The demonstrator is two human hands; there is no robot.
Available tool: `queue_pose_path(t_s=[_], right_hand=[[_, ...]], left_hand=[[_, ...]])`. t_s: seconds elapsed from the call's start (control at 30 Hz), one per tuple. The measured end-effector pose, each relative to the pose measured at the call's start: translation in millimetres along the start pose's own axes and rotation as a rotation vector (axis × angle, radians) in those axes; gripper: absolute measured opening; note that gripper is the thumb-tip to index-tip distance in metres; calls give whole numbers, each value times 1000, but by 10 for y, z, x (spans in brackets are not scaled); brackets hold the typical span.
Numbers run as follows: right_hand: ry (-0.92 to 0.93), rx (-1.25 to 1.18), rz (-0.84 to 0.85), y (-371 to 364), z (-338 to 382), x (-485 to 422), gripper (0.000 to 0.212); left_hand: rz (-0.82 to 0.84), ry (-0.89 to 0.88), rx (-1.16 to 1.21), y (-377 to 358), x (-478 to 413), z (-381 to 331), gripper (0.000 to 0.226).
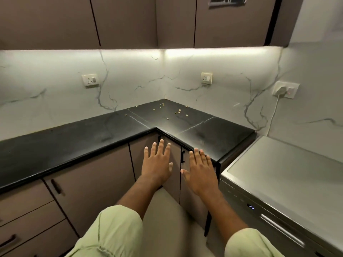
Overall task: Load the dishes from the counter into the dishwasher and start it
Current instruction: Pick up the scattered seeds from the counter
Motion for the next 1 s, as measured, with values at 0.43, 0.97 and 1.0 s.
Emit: queue_pose_path(t_s=[0.43, 0.97, 1.0], right_hand=[[14, 79, -42, -151, 365, -1730, 74], [-157, 99, -28, -895, 137, -3192, 75], [-164, 98, -28, -942, 95, -3324, 75]], left_hand=[[-104, 119, 191, -204, -1313, 1314, 71], [-6, 1, 193, -896, -2814, 2045, 72], [-1, -7, 188, -945, -2937, 2036, 72]])
Point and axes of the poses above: each hand's wrist, its own x-axis away from the middle knuckle, its own y-axis out of the back of the hand, z = x × y, the point moved 6 cm from there along -x, towards the middle knuckle, and after that the axes turned 8 degrees about -x, right-handed, at the moved point
